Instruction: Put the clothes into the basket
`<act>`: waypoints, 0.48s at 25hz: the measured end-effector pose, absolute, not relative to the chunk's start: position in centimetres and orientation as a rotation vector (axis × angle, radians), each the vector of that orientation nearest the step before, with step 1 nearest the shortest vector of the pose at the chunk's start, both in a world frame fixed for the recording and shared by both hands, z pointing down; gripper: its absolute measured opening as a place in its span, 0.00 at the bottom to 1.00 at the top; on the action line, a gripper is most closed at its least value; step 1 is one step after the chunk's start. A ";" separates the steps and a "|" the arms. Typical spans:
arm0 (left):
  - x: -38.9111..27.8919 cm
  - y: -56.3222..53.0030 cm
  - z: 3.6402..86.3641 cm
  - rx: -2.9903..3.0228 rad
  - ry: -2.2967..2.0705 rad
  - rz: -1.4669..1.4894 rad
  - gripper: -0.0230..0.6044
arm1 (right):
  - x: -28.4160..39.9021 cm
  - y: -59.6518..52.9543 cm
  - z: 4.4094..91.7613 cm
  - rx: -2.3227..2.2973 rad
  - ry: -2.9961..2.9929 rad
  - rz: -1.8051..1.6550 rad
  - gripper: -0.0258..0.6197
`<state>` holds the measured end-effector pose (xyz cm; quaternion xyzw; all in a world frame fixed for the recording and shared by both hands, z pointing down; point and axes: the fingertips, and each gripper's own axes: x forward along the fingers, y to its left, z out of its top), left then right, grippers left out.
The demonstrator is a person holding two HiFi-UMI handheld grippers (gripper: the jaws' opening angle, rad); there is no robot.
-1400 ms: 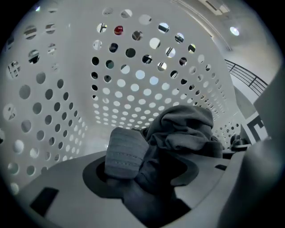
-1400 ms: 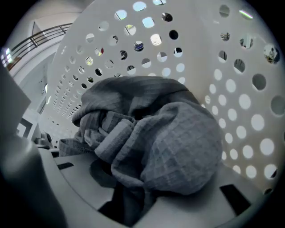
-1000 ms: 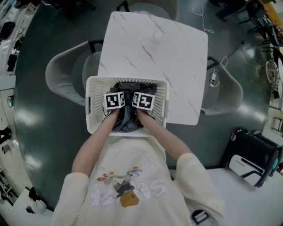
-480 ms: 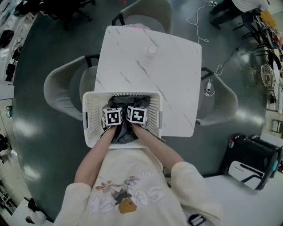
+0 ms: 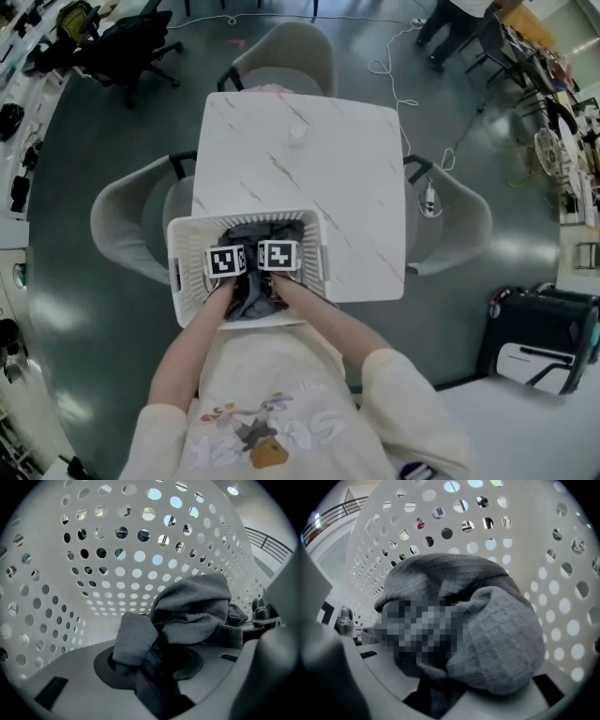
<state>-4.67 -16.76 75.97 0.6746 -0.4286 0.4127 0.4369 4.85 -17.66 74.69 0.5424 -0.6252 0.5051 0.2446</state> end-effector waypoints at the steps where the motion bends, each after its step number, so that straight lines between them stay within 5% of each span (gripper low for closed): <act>1: -4.6 -16.9 75.4 1.693 -1.040 1.037 0.29 | 5.4 -17.3 74.4 1.471 -1.671 1.352 0.31; 12: -5.0 -19.3 70.4 1.859 -1.065 0.942 0.35 | 6.5 -16.8 70.8 1.453 -1.684 1.363 0.44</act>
